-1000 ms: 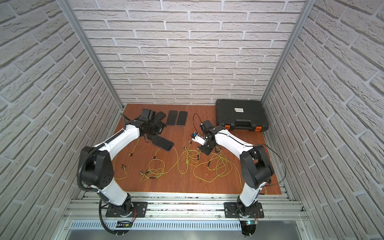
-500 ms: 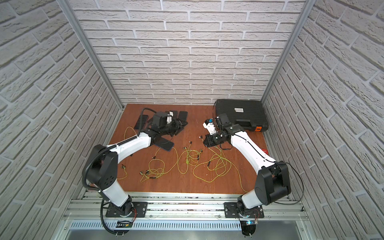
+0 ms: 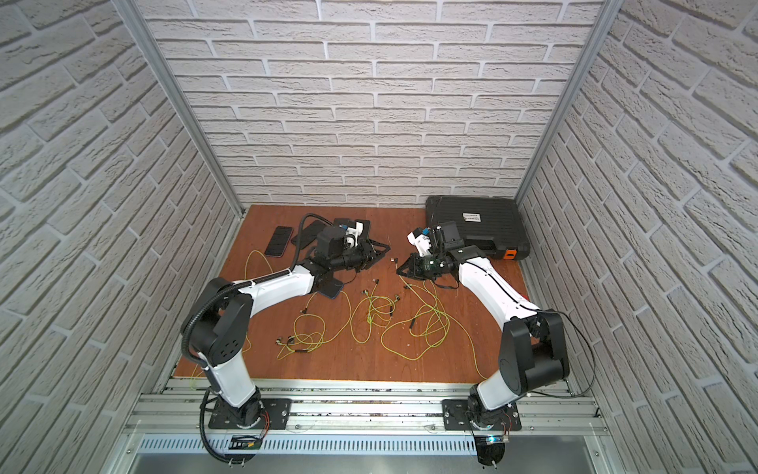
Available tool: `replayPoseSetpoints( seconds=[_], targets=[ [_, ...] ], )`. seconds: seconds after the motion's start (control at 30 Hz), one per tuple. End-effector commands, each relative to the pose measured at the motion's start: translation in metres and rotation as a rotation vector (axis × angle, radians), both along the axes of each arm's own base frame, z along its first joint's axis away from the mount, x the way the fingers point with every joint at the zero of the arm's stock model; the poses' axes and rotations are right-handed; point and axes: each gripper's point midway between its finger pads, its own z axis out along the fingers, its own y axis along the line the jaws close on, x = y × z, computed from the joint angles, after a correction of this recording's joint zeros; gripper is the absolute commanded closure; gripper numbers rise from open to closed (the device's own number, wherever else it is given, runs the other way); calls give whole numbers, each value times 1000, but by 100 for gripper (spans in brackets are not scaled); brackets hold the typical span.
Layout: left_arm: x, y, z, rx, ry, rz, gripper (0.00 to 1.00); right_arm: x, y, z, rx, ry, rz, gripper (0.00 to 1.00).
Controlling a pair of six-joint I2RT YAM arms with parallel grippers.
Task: Plug wired earphones into phones
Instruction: Pick up the wired earphone from the center of the board.
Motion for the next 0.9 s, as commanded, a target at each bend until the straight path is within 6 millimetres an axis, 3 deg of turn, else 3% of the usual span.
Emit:
replayPoseSetpoints(
  seconds=[0.0, 0.3, 0.57, 0.87],
  targets=[
    [0, -9, 23, -54, -65, -31, 62, 9, 7, 14, 54, -49, 9, 94],
    [-1, -13, 13, -25, -35, -43, 49, 16, 9, 21, 72, -78, 6, 94],
    [-2, -15, 13, -35, -30, -49, 68, 22, 11, 22, 86, -85, 1, 94],
    [-1, -18, 12, -47, -18, -52, 77, 22, 12, 22, 88, -88, 3, 94]
  ],
)
